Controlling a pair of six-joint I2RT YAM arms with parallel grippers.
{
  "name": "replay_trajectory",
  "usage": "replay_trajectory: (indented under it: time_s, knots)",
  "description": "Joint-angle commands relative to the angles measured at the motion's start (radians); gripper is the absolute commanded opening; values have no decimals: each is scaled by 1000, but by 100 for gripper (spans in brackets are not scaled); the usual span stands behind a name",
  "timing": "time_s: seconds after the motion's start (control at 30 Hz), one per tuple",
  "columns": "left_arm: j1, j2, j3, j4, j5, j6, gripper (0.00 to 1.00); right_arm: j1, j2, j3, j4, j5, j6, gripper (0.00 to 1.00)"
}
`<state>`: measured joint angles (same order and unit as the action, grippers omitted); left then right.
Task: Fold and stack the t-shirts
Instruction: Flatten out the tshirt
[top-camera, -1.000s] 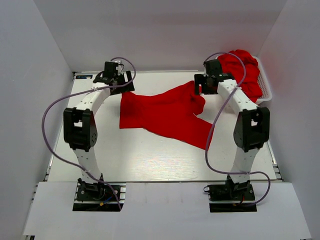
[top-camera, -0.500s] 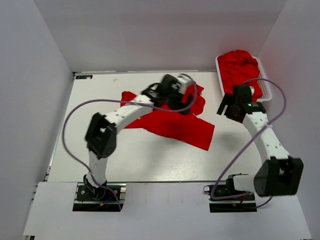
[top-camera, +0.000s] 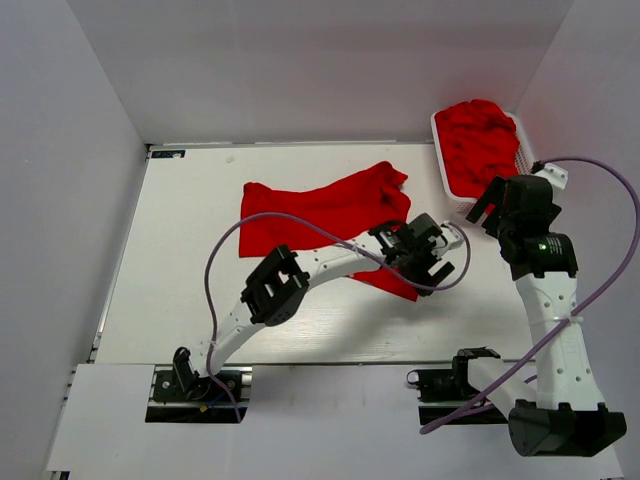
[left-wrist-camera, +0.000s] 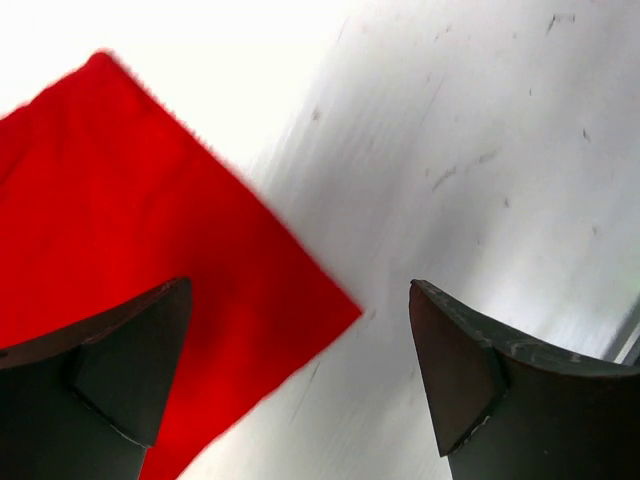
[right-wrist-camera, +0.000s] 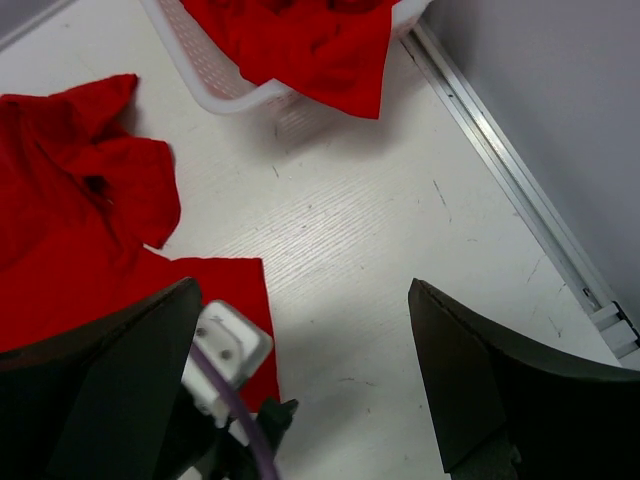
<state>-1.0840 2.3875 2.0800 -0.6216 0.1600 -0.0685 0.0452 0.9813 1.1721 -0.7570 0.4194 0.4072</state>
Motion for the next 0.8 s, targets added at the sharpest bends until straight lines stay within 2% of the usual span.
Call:
replay_trajectory:
  time_s: [0.0, 0.17, 0.23, 0.4, 0.47, 0.5, 0.57, 0.63, 0.67, 0.77]
  knots:
    - [-27, 31, 84, -59, -74, -4, 99, -2, -36, 47, 2, 5, -15, 90]
    - [-36, 32, 8, -41, -85, -13, 98, -1, -66, 9, 19, 12, -16, 90]
    - [-36, 32, -23, -41, -74, -24, 95, -1, -64, 11, 19, 12, -19, 90]
    - [-45, 41, -78, -41, -73, -33, 76, -5, -58, -5, 31, -1, -24, 90]
    - [-54, 41, -87, -41, -100, -33, 63, -4, -58, -8, 31, -8, -22, 90]
    - [-54, 50, -87, -41, -100, -24, 46, -2, -59, -9, 35, -10, -25, 90]
    - [-54, 50, -100, -52, -132, -24, 23, -4, -61, -11, 33, -2, -25, 90]
    - [-54, 26, -126, -52, -169, -24, 5, -1, -64, -11, 31, 5, -22, 90]
    - [-54, 16, -142, -52, -183, -24, 0, -4, -64, -14, 33, 7, -25, 90]
    - [-54, -31, -246, -32, -238, -24, 0, -1, -59, -18, 38, 2, -24, 90]
